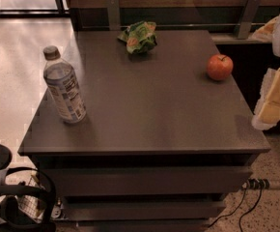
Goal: Move green rice chip bag near blue plastic bottle
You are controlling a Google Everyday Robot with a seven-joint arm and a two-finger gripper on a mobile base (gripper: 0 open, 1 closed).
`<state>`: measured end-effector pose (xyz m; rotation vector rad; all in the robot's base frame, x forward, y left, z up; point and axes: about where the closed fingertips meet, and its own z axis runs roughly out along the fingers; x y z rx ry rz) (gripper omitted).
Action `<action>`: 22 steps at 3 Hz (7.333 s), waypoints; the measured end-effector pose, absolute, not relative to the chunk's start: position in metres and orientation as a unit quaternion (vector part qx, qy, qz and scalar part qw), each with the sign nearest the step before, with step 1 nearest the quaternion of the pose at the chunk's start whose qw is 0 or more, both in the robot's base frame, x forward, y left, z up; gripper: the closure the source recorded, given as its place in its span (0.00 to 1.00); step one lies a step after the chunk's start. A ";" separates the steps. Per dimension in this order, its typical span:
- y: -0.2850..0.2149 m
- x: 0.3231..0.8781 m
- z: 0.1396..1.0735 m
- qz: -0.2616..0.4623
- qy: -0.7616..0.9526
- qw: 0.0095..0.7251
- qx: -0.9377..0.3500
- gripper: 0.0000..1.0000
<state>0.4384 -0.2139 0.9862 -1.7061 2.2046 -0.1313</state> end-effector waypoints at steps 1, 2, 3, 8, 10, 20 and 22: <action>-0.214 0.438 0.986 -0.046 0.778 0.175 -0.602 0.00; -0.205 0.461 0.986 -0.037 0.778 0.200 -0.595 0.00; -0.189 0.497 0.986 -0.027 0.780 0.246 -0.574 0.00; -0.133 0.654 0.978 -0.026 0.808 0.388 -0.443 0.00; -0.123 0.686 0.971 -0.012 0.798 0.403 -0.449 0.00; 0.006 0.837 0.852 0.171 0.779 0.435 -0.418 1.00; 0.002 0.836 0.865 0.164 0.774 0.444 -0.421 1.00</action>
Offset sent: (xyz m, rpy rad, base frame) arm 0.0404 0.0097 -0.0037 0.0789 -0.0400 -0.0073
